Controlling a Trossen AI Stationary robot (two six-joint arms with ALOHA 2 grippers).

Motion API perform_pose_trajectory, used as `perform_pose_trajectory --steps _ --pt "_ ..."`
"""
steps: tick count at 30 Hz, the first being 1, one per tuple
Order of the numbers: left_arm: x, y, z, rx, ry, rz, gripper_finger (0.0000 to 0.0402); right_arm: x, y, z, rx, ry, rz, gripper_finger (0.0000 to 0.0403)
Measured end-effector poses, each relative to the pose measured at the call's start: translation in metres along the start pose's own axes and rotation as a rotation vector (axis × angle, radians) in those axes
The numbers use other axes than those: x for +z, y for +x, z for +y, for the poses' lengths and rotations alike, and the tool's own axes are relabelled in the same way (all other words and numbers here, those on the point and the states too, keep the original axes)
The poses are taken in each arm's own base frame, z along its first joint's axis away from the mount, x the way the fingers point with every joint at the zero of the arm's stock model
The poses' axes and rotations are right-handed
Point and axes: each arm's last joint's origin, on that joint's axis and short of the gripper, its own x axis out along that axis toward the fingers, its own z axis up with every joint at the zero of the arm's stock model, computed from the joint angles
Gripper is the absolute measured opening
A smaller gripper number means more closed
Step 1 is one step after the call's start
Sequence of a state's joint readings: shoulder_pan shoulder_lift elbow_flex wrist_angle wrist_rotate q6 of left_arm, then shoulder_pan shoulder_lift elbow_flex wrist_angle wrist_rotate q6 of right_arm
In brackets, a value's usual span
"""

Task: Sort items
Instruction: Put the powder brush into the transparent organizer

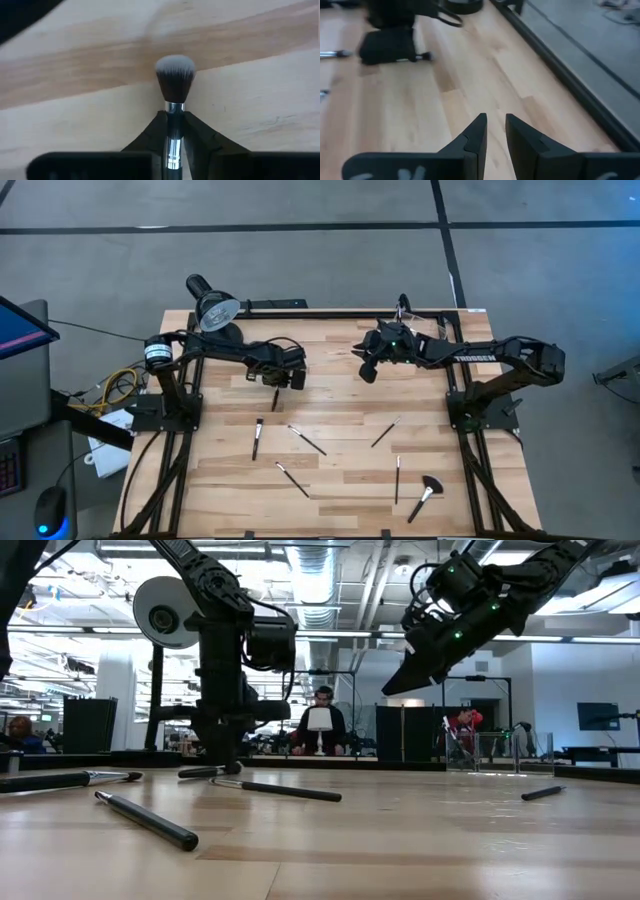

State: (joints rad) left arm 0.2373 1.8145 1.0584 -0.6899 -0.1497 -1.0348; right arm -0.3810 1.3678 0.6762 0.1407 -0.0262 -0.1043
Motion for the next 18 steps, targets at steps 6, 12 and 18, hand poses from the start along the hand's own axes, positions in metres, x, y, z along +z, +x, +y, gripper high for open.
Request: perform_pose_trajectory --steps 6,12,18 --pt "-0.005 -0.001 -0.005 -0.009 0.113 -0.032 0.0043 0.000 0.000 0.003 0.058 0.024 -0.006 0.0062" --pt "-0.011 -0.006 -0.016 -0.054 0.317 -0.109 0.0036 -0.005 0.000 0.003 0.062 0.054 0.049 0.0062" --pt "-0.005 -0.031 -0.032 -0.172 0.512 -0.344 0.0029 -0.010 0.001 0.003 0.057 0.108 0.026 0.0062"
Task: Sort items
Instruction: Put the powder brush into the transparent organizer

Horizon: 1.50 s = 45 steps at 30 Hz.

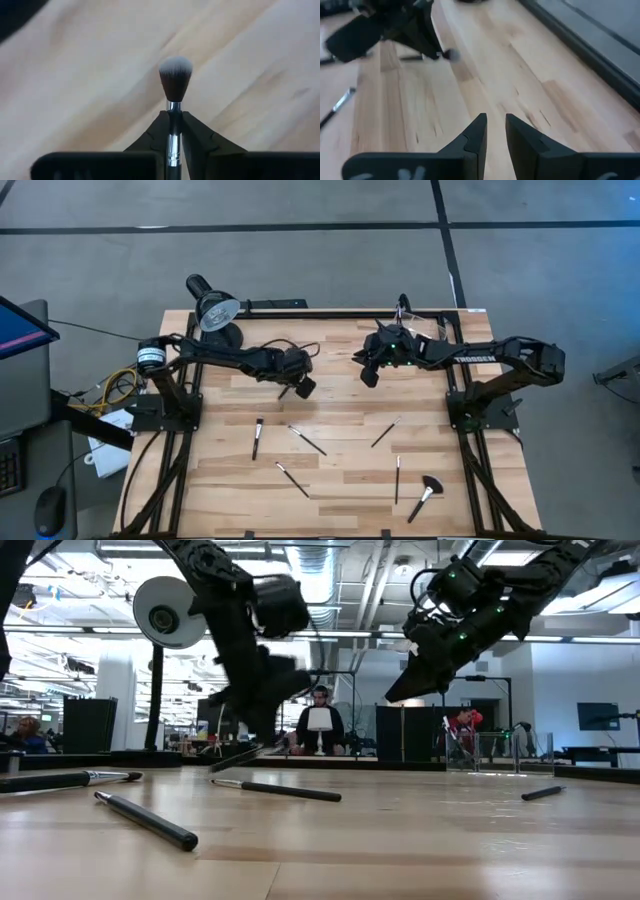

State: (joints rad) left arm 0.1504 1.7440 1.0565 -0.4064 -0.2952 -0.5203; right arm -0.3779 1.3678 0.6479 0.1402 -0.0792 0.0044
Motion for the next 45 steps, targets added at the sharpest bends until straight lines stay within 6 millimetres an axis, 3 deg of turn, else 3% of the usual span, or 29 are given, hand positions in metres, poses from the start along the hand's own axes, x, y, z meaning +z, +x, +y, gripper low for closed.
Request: perform_pose_trajectory --steps 5,10,16,20,24,29,35,39,45 --pt "0.020 -0.022 -0.004 -0.119 0.109 -0.241 0.0024 0.000 0.000 0.000 0.023 0.008 -0.142 0.0062" --pt "0.017 -0.041 0.006 -0.273 0.124 -0.473 0.0009 -0.004 -0.005 -0.009 0.029 0.009 -0.231 0.0062" --pt "0.008 -0.059 0.034 -0.477 0.115 -0.733 0.0004 -0.005 -0.017 -0.016 0.245 0.045 -0.372 0.0062" --pt "0.002 -0.064 0.045 -0.531 0.093 -0.778 0.0004 -0.006 -0.023 -0.019 0.298 0.085 -0.378 0.0062" --pt "0.000 -0.061 0.053 -0.519 0.053 -0.762 0.0005 -0.010 -0.019 -0.030 0.146 0.153 -0.303 0.0062" --pt "0.001 -0.059 0.055 -0.472 0.027 -0.771 0.0005 -0.002 -0.012 -0.042 -0.007 0.246 -0.066 0.0062" --pt "0.004 -0.059 0.059 -0.364 0.018 -0.809 0.0008 0.028 0.001 -0.027 -0.054 0.202 0.065 0.0062" --pt "0.004 -0.059 0.060 -0.387 0.082 -0.809 0.0019 0.042 0.017 -0.016 -0.059 0.185 0.097 0.0062" --pt "0.003 -0.062 0.056 -0.450 0.192 -0.862 0.0035 0.038 0.048 -0.008 -0.098 0.168 0.280 0.0062"
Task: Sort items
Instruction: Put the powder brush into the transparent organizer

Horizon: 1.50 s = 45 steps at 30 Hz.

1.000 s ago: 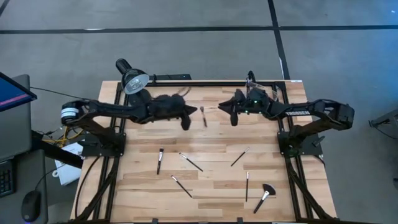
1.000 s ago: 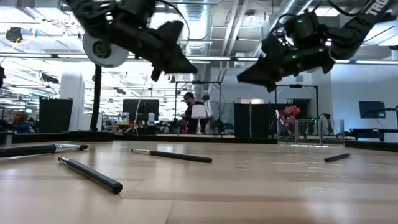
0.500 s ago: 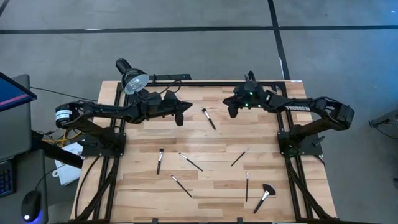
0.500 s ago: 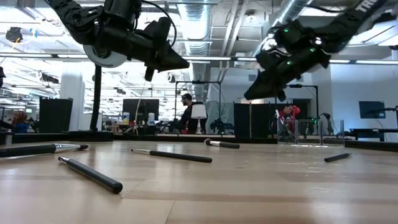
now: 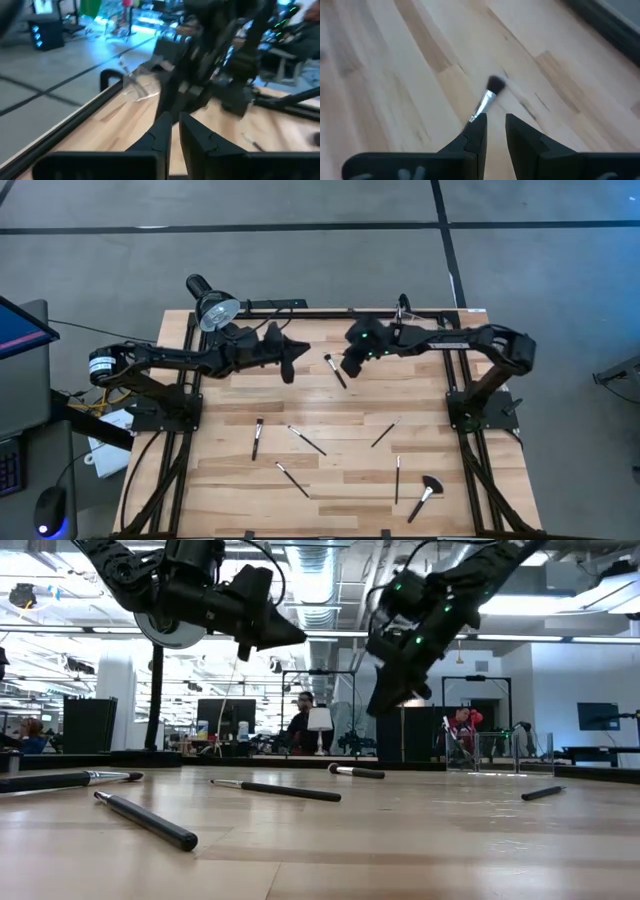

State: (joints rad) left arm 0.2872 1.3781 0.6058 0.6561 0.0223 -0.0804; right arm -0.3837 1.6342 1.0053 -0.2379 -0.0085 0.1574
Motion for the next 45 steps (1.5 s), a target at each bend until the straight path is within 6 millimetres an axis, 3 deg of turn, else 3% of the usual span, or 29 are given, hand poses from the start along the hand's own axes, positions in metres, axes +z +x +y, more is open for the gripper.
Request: perform_pose_trajectory --steps 8,12,16,20,25,29,34,40,45 --pt "-0.018 -0.035 0.003 -0.043 0.007 -0.089 0.0030 -0.001 0.004 -0.002 -0.018 -0.040 0.039 0.0062" --pt "-0.012 -0.038 0.004 0.011 -0.080 -0.115 0.0031 -0.004 0.004 -0.005 -0.020 -0.080 0.024 0.0062" --pt "-0.004 -0.012 -0.007 0.029 -0.067 0.027 0.0045 -0.010 0.005 -0.019 -0.047 -0.071 0.045 0.0062" --pt "0.006 0.023 -0.013 0.200 -0.013 0.215 0.0063 -0.011 0.006 -0.031 -0.029 -0.024 0.036 0.0062" --pt "0.017 0.035 -0.018 0.186 0.075 0.145 0.0070 -0.006 0.005 -0.016 0.032 -0.044 0.018 0.0062" --pt "0.017 0.020 -0.020 0.090 0.125 -0.022 0.0064 0.007 0.001 0.011 0.033 -0.083 0.010 0.0062" --pt "-0.007 -0.012 -0.018 -0.093 0.136 -0.226 0.0052 0.019 0.008 0.027 0.016 -0.060 0.048 0.0063" --pt "-0.029 -0.048 -0.018 -0.192 0.121 -0.401 0.0041 0.027 0.047 0.028 -0.033 -0.002 0.170 0.0101" --pt "-0.036 -0.051 -0.019 -0.222 0.075 -0.379 0.0037 0.033 0.072 0.029 -0.070 0.022 0.299 0.0140"
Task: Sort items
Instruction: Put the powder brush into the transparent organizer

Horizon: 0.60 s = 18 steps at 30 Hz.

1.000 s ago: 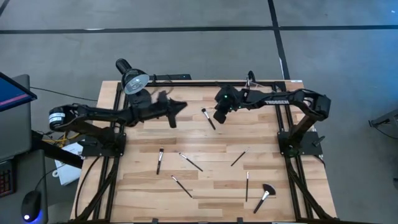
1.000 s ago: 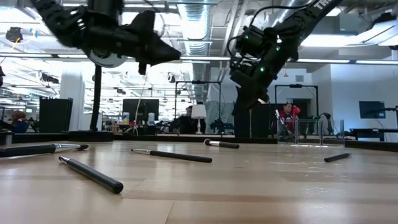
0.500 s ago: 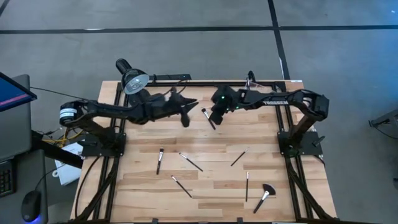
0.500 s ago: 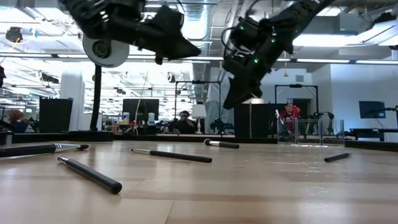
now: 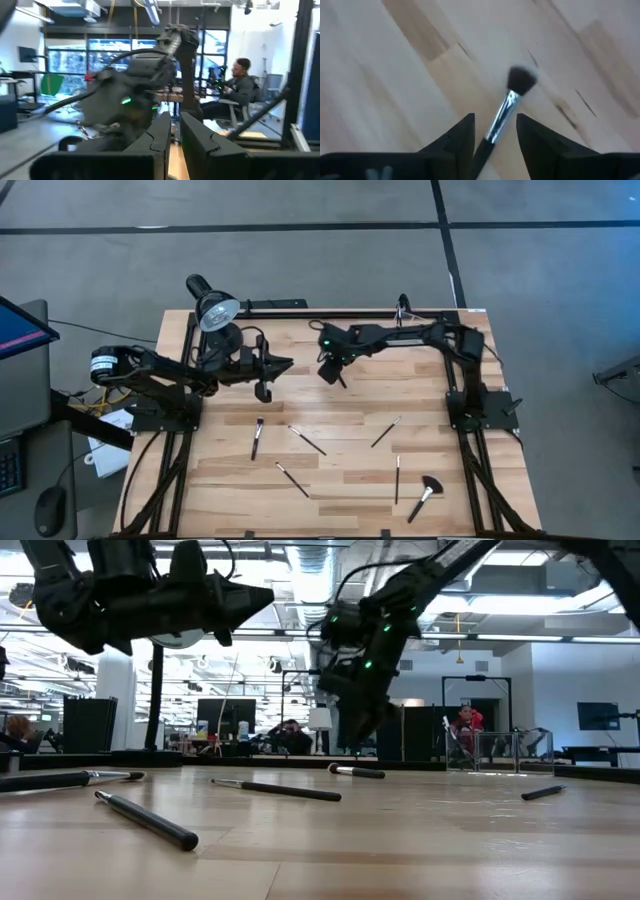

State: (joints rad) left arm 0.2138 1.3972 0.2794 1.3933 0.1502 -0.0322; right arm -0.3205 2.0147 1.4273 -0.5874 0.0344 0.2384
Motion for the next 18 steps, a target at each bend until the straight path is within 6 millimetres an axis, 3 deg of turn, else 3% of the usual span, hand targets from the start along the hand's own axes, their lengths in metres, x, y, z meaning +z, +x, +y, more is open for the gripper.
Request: perform_pose_trajectory --steps 7,18 --pt "-0.005 -0.005 -0.006 -0.030 -0.026 0.027 0.0035 0.002 0.012 -0.001 -0.036 0.073 0.115 0.0150" --pt "-0.009 -0.009 -0.007 -0.033 -0.045 0.043 0.0033 0.000 0.014 0.004 -0.034 0.113 0.134 0.0117"
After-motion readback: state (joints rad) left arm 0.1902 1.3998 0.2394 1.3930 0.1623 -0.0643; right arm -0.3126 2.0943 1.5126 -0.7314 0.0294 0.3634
